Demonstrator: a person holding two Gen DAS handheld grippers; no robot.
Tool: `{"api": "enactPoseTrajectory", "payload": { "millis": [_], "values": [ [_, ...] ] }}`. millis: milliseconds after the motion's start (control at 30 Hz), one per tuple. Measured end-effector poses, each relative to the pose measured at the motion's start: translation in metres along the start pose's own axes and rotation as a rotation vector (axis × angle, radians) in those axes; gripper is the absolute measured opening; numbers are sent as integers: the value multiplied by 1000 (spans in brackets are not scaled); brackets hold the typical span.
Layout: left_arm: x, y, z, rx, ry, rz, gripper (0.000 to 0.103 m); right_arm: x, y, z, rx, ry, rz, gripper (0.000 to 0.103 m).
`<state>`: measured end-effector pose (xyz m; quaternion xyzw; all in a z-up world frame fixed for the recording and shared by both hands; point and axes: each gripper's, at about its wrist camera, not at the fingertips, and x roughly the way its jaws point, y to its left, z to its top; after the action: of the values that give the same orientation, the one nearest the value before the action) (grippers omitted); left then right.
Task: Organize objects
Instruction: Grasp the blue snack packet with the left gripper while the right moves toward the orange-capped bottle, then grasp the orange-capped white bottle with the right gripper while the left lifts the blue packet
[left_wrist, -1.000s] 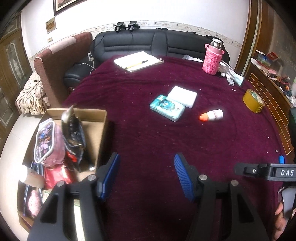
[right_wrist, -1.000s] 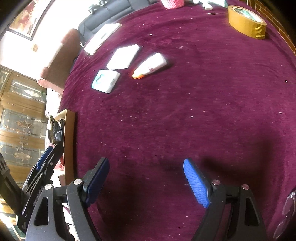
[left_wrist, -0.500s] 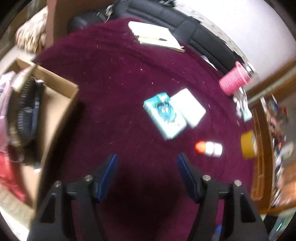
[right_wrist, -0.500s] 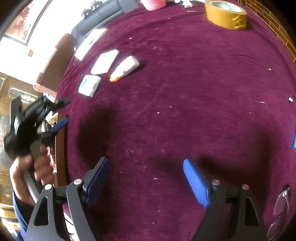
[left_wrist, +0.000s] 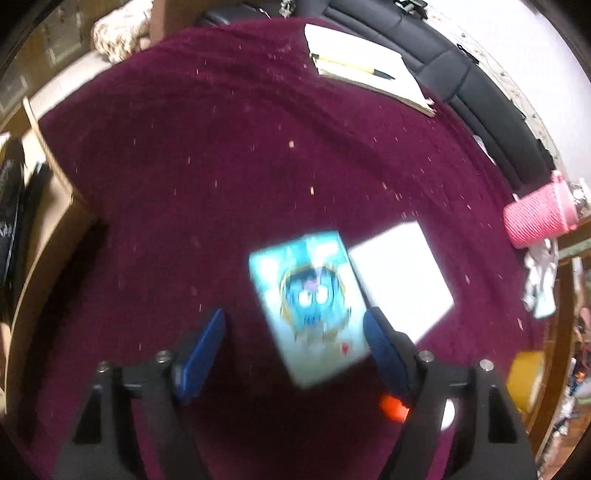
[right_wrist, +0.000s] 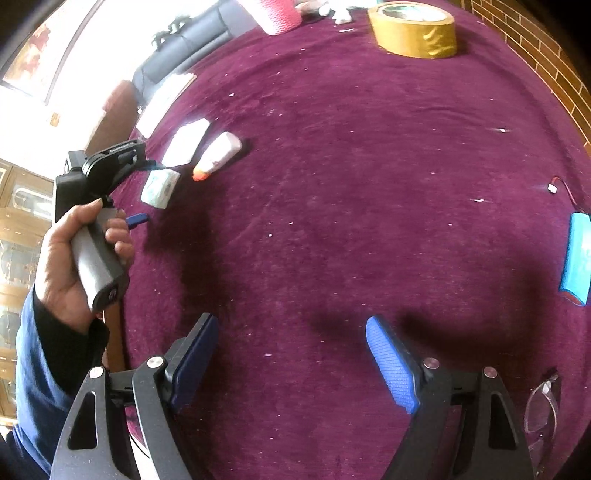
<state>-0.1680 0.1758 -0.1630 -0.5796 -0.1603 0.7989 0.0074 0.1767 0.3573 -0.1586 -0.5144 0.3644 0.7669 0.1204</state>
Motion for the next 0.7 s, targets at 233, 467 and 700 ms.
{"api": "enactPoseTrajectory", "payload": {
  "millis": [233, 467, 700],
  "values": [
    [10, -22, -1, 275, -61, 114, 79, 0, 2, 6, 0, -5, 7, 86],
    [-12, 14, -25, 414, -132, 66, 41, 6, 27, 22, -71, -6, 11, 86],
    [-43, 66, -78, 495, -71, -2, 41, 12, 71, 79, -178, -41, 9, 86]
  ]
}}
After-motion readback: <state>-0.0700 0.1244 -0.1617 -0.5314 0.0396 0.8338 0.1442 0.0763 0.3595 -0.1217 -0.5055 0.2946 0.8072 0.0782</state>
